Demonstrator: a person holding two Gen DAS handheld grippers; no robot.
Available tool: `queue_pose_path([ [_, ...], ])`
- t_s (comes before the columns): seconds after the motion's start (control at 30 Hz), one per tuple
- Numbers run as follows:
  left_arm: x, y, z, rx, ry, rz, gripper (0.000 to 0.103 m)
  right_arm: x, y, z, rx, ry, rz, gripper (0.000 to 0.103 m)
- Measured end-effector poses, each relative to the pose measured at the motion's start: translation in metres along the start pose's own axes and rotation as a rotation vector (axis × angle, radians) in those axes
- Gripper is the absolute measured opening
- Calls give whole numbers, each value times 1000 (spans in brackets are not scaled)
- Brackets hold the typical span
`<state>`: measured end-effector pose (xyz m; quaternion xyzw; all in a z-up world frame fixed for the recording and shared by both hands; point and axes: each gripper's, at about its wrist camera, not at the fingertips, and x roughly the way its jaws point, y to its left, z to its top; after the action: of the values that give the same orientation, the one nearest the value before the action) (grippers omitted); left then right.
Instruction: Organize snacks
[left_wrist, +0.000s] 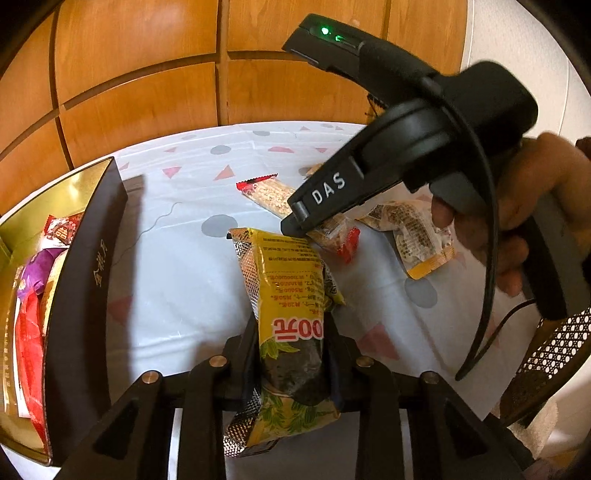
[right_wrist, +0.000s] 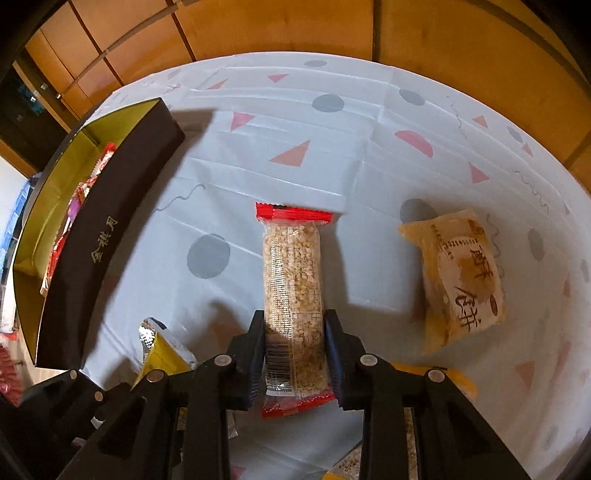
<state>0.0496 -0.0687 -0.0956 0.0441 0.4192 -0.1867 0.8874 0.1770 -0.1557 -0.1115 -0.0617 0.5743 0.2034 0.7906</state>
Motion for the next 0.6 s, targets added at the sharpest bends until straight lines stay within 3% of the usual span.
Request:
queue_pose_path([
  [0.6, -37, 8, -2, -20, -34, -7, 27, 0, 3, -5, -2, -30, -14, 31],
])
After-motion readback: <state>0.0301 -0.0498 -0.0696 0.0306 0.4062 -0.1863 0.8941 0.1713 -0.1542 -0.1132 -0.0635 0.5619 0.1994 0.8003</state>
